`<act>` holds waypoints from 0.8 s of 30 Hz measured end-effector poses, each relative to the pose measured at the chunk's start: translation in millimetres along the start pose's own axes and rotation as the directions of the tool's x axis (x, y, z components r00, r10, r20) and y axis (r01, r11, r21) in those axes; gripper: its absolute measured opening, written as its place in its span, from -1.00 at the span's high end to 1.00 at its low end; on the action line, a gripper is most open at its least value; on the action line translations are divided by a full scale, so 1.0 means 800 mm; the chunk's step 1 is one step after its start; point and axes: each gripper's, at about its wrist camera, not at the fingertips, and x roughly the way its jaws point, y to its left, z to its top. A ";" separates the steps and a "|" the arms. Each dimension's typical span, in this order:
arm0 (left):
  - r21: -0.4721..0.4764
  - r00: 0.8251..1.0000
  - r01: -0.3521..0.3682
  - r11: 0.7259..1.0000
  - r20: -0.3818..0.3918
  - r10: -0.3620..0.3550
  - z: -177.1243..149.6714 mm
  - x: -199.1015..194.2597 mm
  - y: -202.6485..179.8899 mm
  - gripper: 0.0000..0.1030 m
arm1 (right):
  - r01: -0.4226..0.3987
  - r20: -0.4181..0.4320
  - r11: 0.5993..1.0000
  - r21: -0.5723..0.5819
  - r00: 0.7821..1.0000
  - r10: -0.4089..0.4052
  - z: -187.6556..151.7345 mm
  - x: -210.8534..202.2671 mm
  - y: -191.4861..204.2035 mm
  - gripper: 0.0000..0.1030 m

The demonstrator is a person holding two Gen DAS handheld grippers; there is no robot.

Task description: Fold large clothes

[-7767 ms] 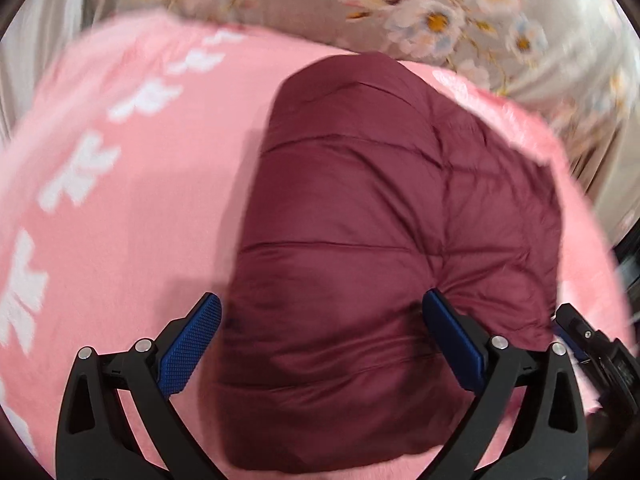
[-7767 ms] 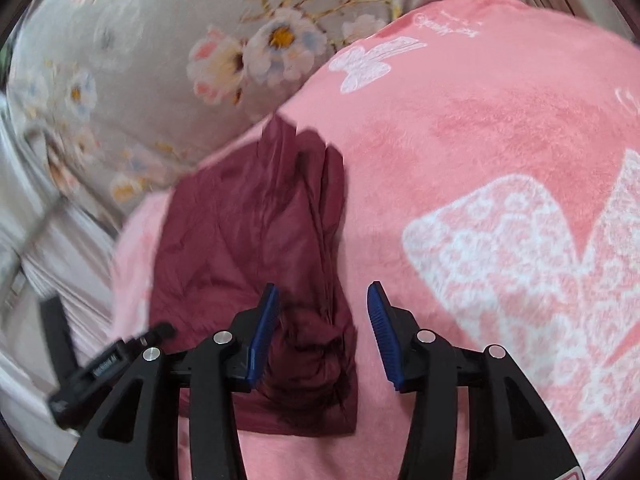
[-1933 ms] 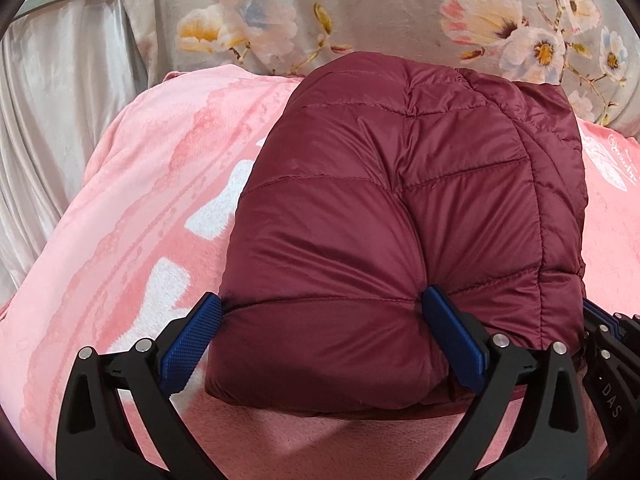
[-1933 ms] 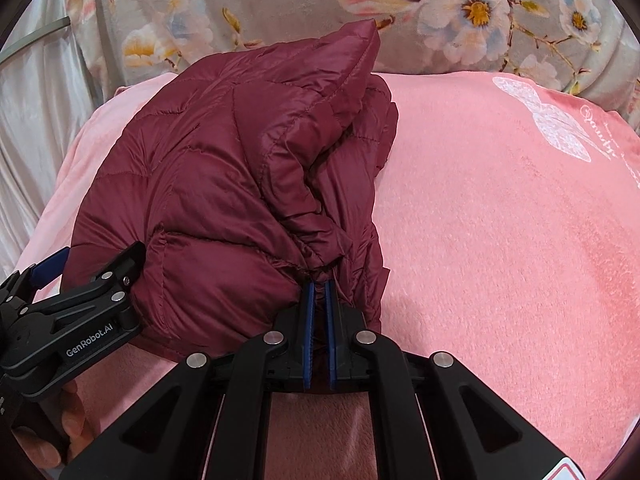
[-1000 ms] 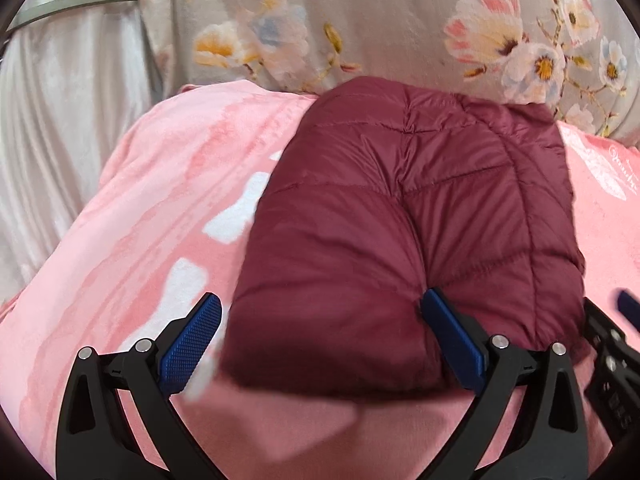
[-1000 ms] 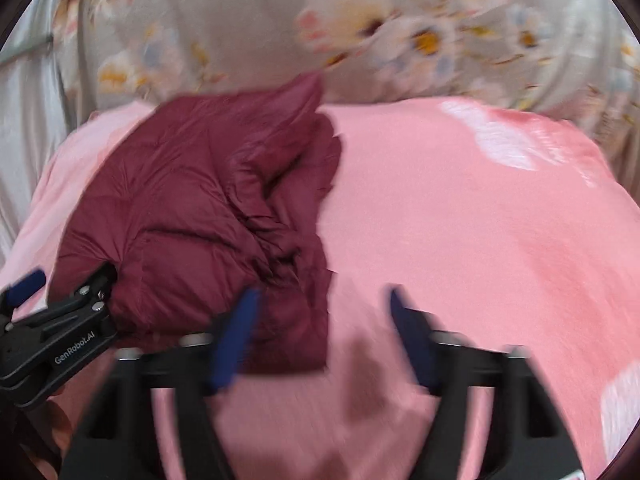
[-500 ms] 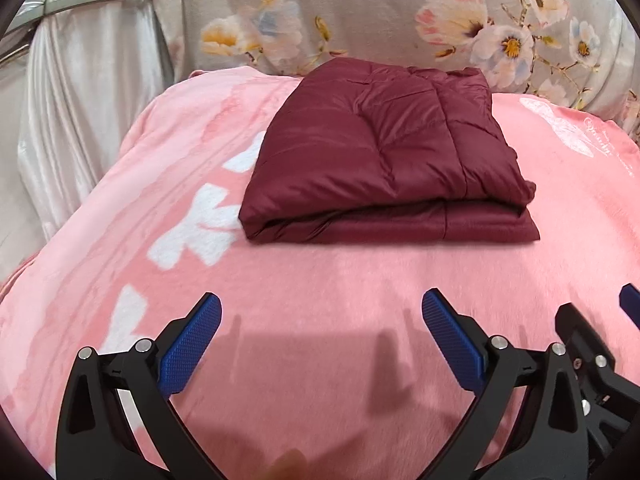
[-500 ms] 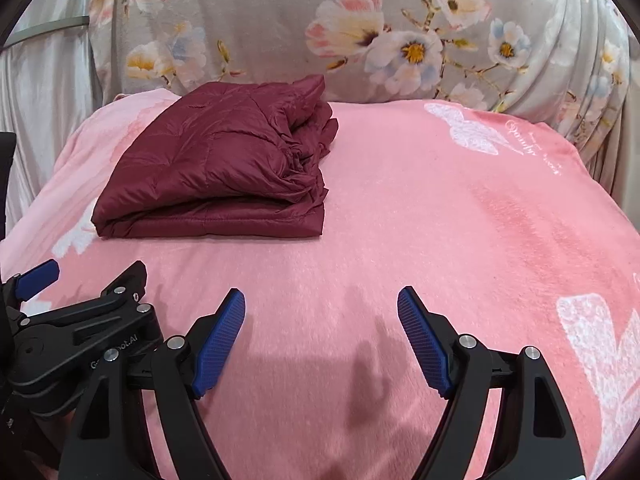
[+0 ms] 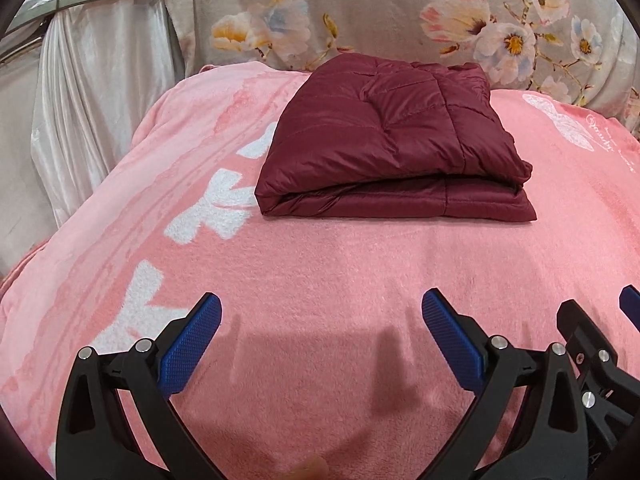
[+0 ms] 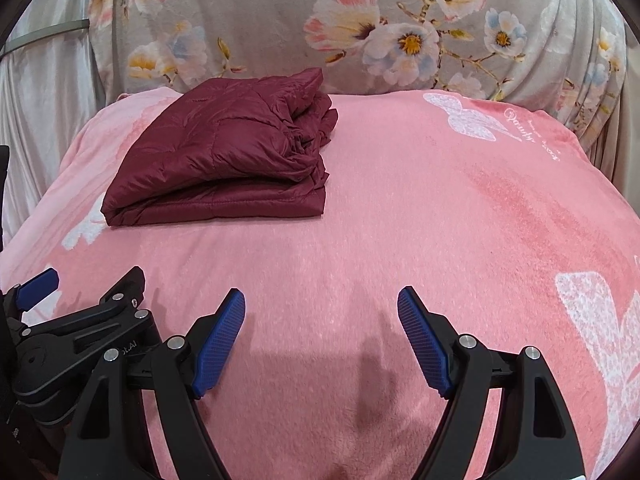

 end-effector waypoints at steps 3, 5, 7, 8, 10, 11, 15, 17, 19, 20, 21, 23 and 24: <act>0.001 1.000 -0.006 1.000 -0.001 0.006 0.000 0.000 -0.001 -0.90 | 0.003 -0.013 1.000 0.001 1.000 -0.003 -0.001 0.003 0.000 -0.49; 0.000 1.000 -0.005 1.000 0.001 0.005 0.000 0.000 0.000 -0.90 | 0.006 -0.016 1.000 -0.002 1.000 -0.006 -0.002 0.003 0.001 -0.49; 0.000 1.000 -0.010 1.000 0.002 0.010 0.000 0.000 -0.001 -0.90 | 0.010 -0.015 1.000 -0.004 1.000 -0.010 -0.001 0.004 0.001 -0.49; 0.000 1.000 -0.011 1.000 0.002 0.011 0.000 0.000 -0.001 -0.90 | 0.010 -0.014 1.000 -0.005 1.000 -0.010 -0.001 0.003 0.001 -0.49; 0.001 1.000 -0.010 1.000 0.003 0.010 0.000 0.000 -0.001 -0.90 | 0.011 -0.013 1.000 -0.006 1.000 -0.011 -0.001 0.004 0.001 -0.49; 0.001 1.000 -0.011 1.000 0.004 0.011 0.000 0.000 -0.001 -0.90 | 0.012 -0.012 1.000 -0.006 1.000 -0.012 -0.001 0.003 0.001 -0.49; 0.000 1.000 -0.011 1.000 0.005 0.011 0.000 -0.001 -0.001 -0.90 | 0.020 -0.005 1.000 -0.009 1.000 -0.020 -0.001 0.001 0.003 -0.49; 0.000 1.000 -0.012 1.000 0.006 0.012 0.000 -0.001 -0.001 -0.90 | 0.022 -0.002 1.000 -0.009 1.000 -0.022 -0.001 0.001 0.003 -0.49; 0.001 1.000 -0.011 1.000 0.005 0.011 0.000 -0.001 0.000 -0.90 | 0.024 -0.001 1.000 -0.010 1.000 -0.024 -0.001 0.000 0.004 -0.49; 0.001 1.000 -0.012 1.000 0.006 0.011 0.000 -0.001 0.000 -0.90 | 0.025 0.000 1.000 -0.010 1.000 -0.025 -0.001 -0.001 0.004 -0.49; 0.001 1.000 -0.010 1.000 0.006 0.010 0.000 -0.001 0.000 -0.90 | 0.026 0.001 1.000 -0.010 1.000 -0.026 -0.001 -0.001 0.004 -0.49; -0.001 1.000 -0.011 1.000 0.008 0.011 0.000 -0.002 0.001 -0.90 | 0.028 0.004 1.000 -0.012 1.000 -0.028 -0.002 -0.002 0.004 -0.49; -0.001 1.000 -0.012 1.000 0.008 0.012 0.000 -0.003 0.000 -0.90 | 0.030 0.005 0.999 -0.012 1.000 -0.030 -0.002 -0.002 0.005 -0.49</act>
